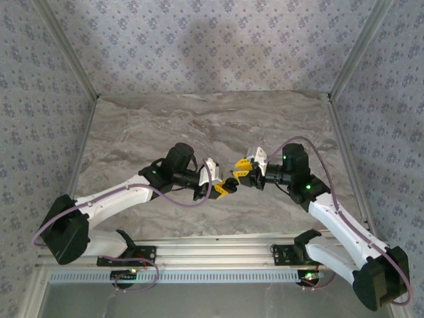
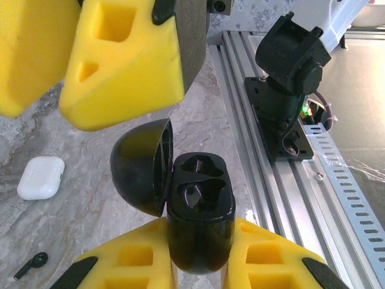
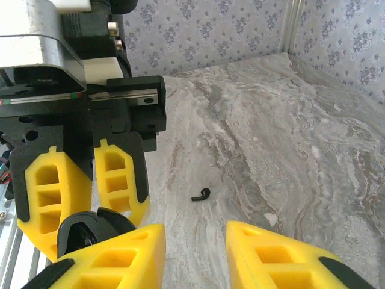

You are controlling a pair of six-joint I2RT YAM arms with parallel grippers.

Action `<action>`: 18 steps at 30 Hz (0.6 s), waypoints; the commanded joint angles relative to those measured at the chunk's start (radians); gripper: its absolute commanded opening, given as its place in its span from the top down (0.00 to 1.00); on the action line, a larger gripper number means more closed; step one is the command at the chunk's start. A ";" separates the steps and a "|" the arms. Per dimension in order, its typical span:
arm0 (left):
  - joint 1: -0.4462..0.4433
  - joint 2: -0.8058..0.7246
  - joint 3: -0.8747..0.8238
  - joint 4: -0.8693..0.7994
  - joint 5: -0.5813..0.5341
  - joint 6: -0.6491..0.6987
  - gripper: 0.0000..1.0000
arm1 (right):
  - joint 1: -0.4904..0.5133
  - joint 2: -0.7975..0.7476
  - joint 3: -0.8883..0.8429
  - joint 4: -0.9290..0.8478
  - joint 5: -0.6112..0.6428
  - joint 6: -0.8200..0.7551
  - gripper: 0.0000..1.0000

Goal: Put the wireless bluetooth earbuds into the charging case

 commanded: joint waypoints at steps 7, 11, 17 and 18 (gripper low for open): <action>0.049 -0.019 -0.111 0.245 0.005 -0.118 0.85 | -0.017 -0.023 0.066 -0.081 0.033 0.127 0.62; 0.087 -0.016 -0.205 0.414 -0.056 -0.221 0.85 | -0.017 0.022 0.143 -0.268 0.151 0.230 0.61; 0.124 0.023 -0.350 0.656 -0.158 -0.341 0.86 | -0.017 0.159 0.239 -0.507 0.298 0.346 0.61; 0.126 0.028 -0.369 0.682 -0.186 -0.355 0.86 | -0.018 0.192 0.265 -0.545 0.326 0.368 0.61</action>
